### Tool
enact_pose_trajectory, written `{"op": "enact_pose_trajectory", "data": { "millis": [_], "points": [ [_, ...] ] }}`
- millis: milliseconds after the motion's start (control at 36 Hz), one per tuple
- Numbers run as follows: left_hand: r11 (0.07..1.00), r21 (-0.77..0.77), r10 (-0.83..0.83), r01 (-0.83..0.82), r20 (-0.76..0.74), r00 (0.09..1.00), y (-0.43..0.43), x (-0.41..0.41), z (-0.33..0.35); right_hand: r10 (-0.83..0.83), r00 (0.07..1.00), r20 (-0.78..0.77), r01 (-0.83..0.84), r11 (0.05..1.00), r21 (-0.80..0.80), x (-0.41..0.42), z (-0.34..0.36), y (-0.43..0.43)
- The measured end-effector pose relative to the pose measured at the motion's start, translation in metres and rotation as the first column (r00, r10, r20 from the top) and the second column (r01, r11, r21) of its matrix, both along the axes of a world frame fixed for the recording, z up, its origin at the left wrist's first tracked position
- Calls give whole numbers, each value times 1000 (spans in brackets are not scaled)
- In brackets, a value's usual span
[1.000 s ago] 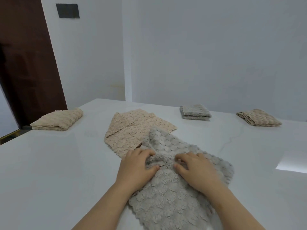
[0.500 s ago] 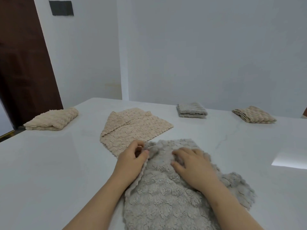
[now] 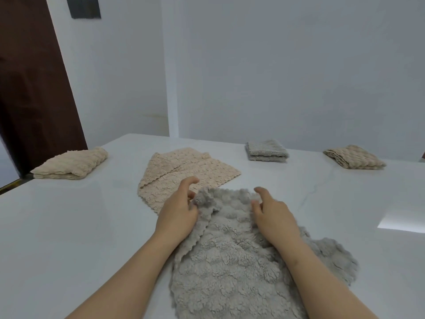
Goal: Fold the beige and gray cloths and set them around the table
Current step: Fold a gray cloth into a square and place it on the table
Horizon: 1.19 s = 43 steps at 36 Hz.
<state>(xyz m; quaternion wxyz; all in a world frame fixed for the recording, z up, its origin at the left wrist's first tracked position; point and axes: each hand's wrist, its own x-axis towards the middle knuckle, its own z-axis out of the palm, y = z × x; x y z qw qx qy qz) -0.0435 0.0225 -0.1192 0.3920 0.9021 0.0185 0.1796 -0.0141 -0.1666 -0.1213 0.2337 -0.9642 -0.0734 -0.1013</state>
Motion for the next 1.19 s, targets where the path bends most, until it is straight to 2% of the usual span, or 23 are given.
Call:
{"op": "enact_pose_trajectory", "data": {
  "millis": [111, 194, 306, 361, 472, 556, 611, 722, 778, 889, 1028, 1083, 1194],
  "points": [
    [988, 139, 54, -62, 63, 997, 4, 4, -2, -68, 997, 30, 72, 982, -175, 15, -5, 6],
    [968, 245, 38, -63, 107, 994, 1, 0, 0, -114, 993, 12, 114, 973, -203, 23, -6, 10],
    [941, 335, -8, 42, -102, 995, -7, -2, 0, -106, 994, 32, 110, 977, -181, 28, -8, 8],
    [940, 340, 9, 34, -124, 992, -8, 0, -1, -91, 994, 64, 101, 980, -171, 26, -7, 8],
    [955, 295, 46, -37, -22, 999, -10, -3, 4, -88, 984, 155, 109, 985, -133, 23, 0, 5],
    [996, 49, 69, -72, 64, 996, -8, -3, 13, -124, 956, 266, 142, 989, -48, 23, 12, 2],
    [990, -95, 111, -102, 89, 990, -1, 2, 19, -149, 944, 295, 143, 989, 42, 22, 18, 3],
    [976, -119, 193, -185, 56, 980, 19, 17, 27, -183, 950, 255, 134, 971, 198, 22, 23, 6],
    [968, -113, 229, -225, 26, 973, 28, 25, 26, -138, 966, 217, 93, 974, 206, 24, 22, 9],
    [956, -38, 289, -291, -37, 957, 34, 36, 19, 20, 999, 27, -25, 979, 202, 30, 12, 12],
    [943, 70, 331, -326, -70, 941, 40, 47, 10, 96, 990, -98, -86, 991, 99, 39, 5, 13],
    [938, 133, 332, -320, -80, 940, 43, 49, 6, 69, 993, -98, -65, 997, 44, 41, 5, 12],
    [926, 202, 343, -318, -107, 933, 47, 51, -1, -10, 985, -175, -20, 985, -172, 41, 4, 7]
  ]
}}
